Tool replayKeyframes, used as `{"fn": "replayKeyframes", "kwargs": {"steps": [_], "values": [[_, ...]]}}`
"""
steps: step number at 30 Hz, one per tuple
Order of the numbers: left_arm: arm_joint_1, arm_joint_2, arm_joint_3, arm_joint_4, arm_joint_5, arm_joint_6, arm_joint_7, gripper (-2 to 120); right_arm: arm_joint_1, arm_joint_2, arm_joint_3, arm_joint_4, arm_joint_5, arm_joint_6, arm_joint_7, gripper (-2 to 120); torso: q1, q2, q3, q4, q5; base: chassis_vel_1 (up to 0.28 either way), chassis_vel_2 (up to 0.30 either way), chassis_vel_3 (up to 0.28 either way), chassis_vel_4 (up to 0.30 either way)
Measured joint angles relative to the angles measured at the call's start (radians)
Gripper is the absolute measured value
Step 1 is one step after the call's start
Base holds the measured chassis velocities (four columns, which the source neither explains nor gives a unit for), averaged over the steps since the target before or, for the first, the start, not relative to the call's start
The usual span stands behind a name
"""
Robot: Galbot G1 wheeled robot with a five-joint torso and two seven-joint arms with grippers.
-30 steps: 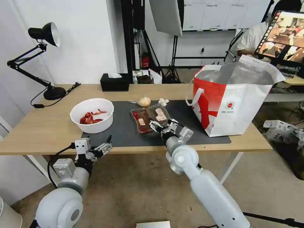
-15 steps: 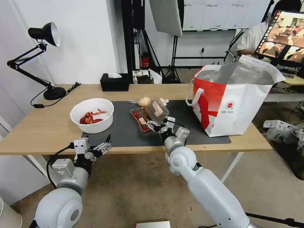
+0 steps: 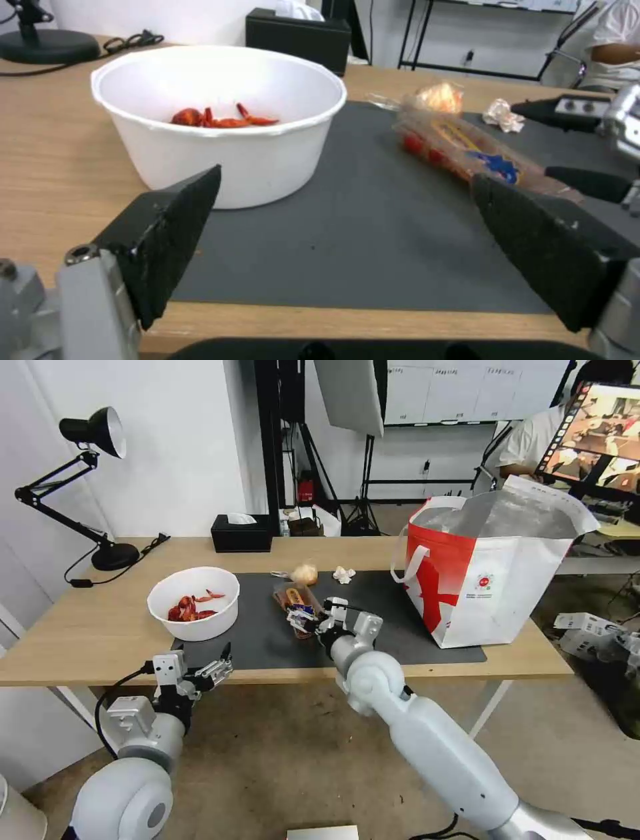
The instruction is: Pick up the trash from the table and place it into the takeout bag.
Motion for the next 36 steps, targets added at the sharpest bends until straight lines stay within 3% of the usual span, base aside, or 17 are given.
{"fn": "replayKeyframes", "kwargs": {"steps": [6, 14, 20, 22, 24, 26, 28, 30, 34, 36], "values": [[-0.001, 0.000, -0.001, -0.005, 0.000, 0.000, 0.002, 100, -0.004, -0.006, 0.010, 0.016, 0.026, -0.001, 0.006, 100, 0.000, 0.000, 0.000, -0.0001, 0.0000, 0.000, 0.000, 0.000, 0.000], [-0.003, -0.002, -0.001, -0.006, -0.002, 0.000, 0.003, 100, 0.043, -0.066, -0.029, 0.037, -0.095, 0.005, -0.042, 100, 0.000, 0.000, 0.000, -0.0002, 0.0001, 0.000, 0.000, 0.000, 0.000], [-0.009, -0.002, -0.002, -0.007, -0.007, -0.001, 0.004, 100, 0.183, -0.127, -0.103, -0.048, -0.196, 0.035, -0.187, 84, 0.000, 0.000, 0.000, -0.0001, 0.0000, 0.000, 0.000, 0.000, 0.000], [-0.014, -0.002, 0.000, -0.004, -0.014, -0.002, 0.004, 100, 0.274, -0.138, -0.161, -0.149, -0.215, 0.047, -0.284, 72, 0.000, 0.000, 0.000, -0.0003, 0.0002, 0.000, 0.000, 0.000, 0.000], [-0.017, -0.002, 0.002, -0.001, -0.020, -0.002, 0.005, 100, 0.301, -0.138, -0.180, -0.185, -0.222, 0.051, -0.314, 69, 0.000, 0.000, 0.000, -0.0001, 0.0001, 0.000, 0.000, 0.000, 0.000], [-0.032, -0.002, 0.008, 0.013, -0.043, -0.002, 0.005, 100, 0.410, -0.123, -0.265, -0.345, -0.249, 0.073, -0.452, 57, 0.000, 0.000, 0.000, 0.0000, 0.0002, 0.000, 0.000, 0.000, 0.000], [-0.035, -0.002, 0.010, 0.016, -0.047, -0.002, 0.005, 100, 0.430, -0.119, -0.282, -0.378, -0.255, 0.079, -0.478, 55, 0.000, 0.000, 0.000, 0.0000, 0.0002, 0.000, 0.000, 0.000, 0.000], [-0.050, -0.001, 0.014, 0.027, -0.062, -0.001, 0.005, 100, 0.519, -0.095, -0.355, -0.537, -0.294, 0.089, -0.607, 43, 0.000, 0.000, 0.000, 0.0000, 0.0000, 0.000, 0.000, 0.000, 0.000], [-0.058, 0.001, 0.015, 0.034, -0.069, 0.000, 0.005, 100, 0.576, -0.069, -0.384, -0.660, -0.323, 0.089, -0.720, 33, 0.000, 0.000, 0.000, -0.0001, -0.0001, 0.000, 0.000, 0.000, 0.000], [-0.063, 0.001, 0.017, 0.040, -0.072, 0.000, 0.005, 100, 0.617, -0.038, -0.395, -0.757, -0.347, 0.089, -0.818, 22, 0.000, 0.000, 0.000, -0.0002, 0.0002, 0.000, 0.000, 0.000, 0.000]]}}
